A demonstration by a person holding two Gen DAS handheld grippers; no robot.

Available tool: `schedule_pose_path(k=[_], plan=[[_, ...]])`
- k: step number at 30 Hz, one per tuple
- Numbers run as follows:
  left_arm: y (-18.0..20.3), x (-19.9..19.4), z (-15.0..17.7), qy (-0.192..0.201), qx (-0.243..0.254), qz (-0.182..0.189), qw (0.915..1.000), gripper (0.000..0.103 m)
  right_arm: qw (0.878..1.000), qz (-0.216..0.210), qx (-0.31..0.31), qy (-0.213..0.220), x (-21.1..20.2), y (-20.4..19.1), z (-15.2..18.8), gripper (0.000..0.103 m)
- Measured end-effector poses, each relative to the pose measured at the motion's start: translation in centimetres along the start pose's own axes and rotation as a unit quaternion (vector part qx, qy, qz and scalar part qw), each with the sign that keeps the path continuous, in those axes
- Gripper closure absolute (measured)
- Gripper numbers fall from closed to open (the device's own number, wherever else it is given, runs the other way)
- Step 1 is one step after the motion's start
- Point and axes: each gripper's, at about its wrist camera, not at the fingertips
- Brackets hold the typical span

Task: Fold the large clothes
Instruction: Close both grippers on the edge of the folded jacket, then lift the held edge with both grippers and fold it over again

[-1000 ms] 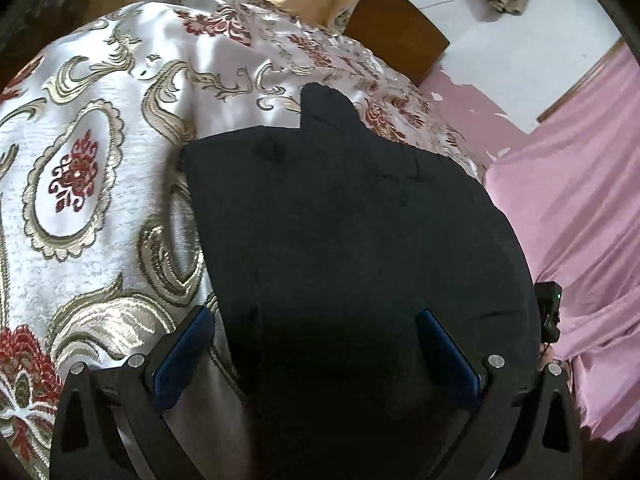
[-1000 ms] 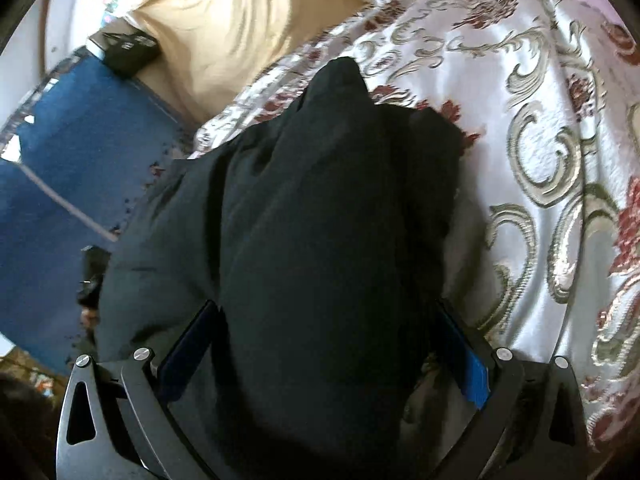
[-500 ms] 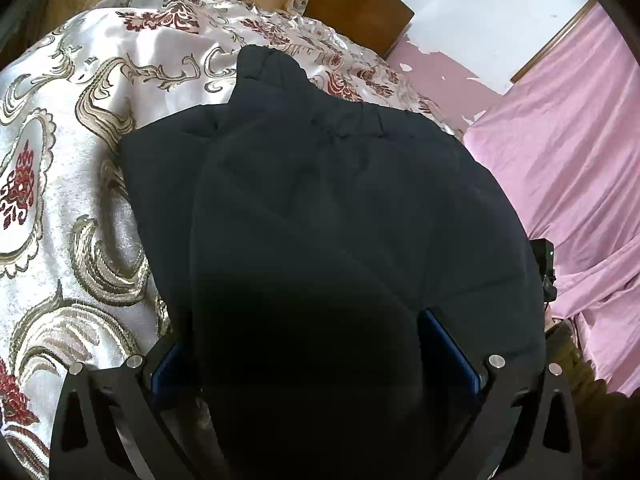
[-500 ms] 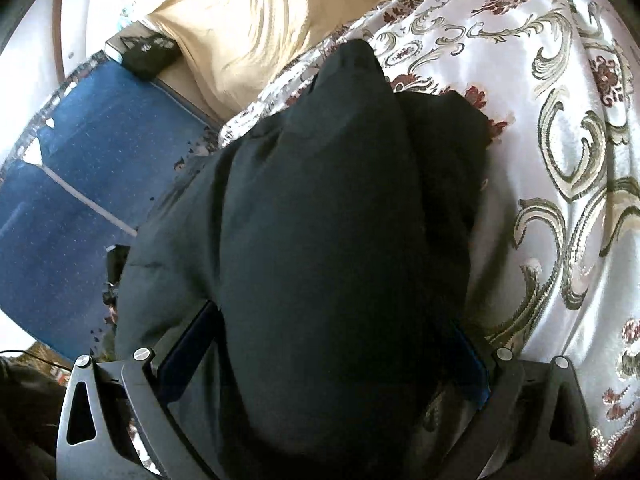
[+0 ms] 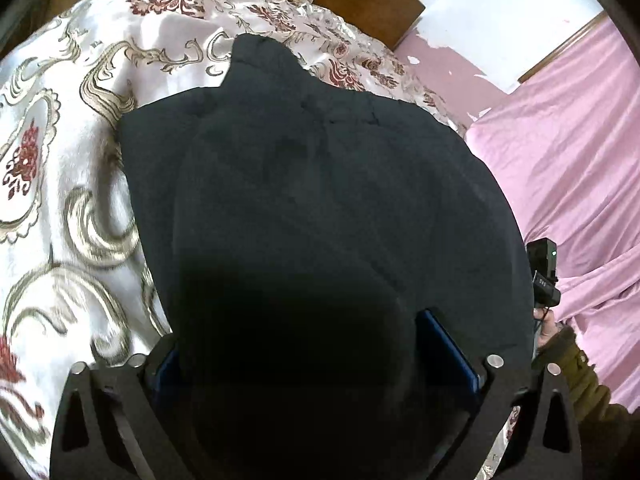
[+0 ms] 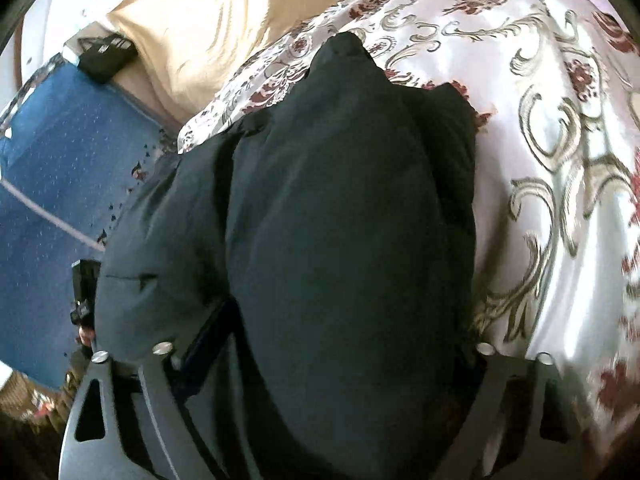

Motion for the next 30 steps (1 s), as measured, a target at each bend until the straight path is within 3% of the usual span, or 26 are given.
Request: schedule_pose_path(k=[2,7,13,18,23,30], plan=[[0.4,-0.1,-0.2,-0.001,-0.014,-0.017,0.9998,0.016,1.0,0.004,0.002,0.004,-0.1,-0.3,0.5,0.031],[1.3,-0.8,-0.4,0.002,-0.068,-0.047,0.9965,0.052,0.999,0.037,-0.002,0.012,-1.0,-1.1,0.6,0.043],[5.8,-1.9,0.1,0.016,-0.014,-0.138,0.9902,0.077,0.995,0.089,-0.014,0.031,-2.9,-3.5,0.4,0.068],[10.2,-3.5,0.3,0.041,0.02,-0.216,0.9753,0.085,0.993,0.104,-0.004,0.053,-5.0,-5.4,-0.2,0.079],[13.3,-6.7,0.7,0.062,0.036,-0.224,0.972,0.087,0.993,0.097,-0.013,0.059,-7.5,-7.6,0.3,0.081],[16.4,-11.5,3.9,0.075,0.068,-0.232,0.9673,0.087,0.994,0.087,-0.031,0.062,-11.6,-10.3,2.9,0.081]])
Point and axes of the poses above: each gripper's, at about its wrist camera, not at the fingertips, and x roughly the way its jaws point, y to its right, z to its underside, and after that the axes turned 4 degrees about -x, right-handed
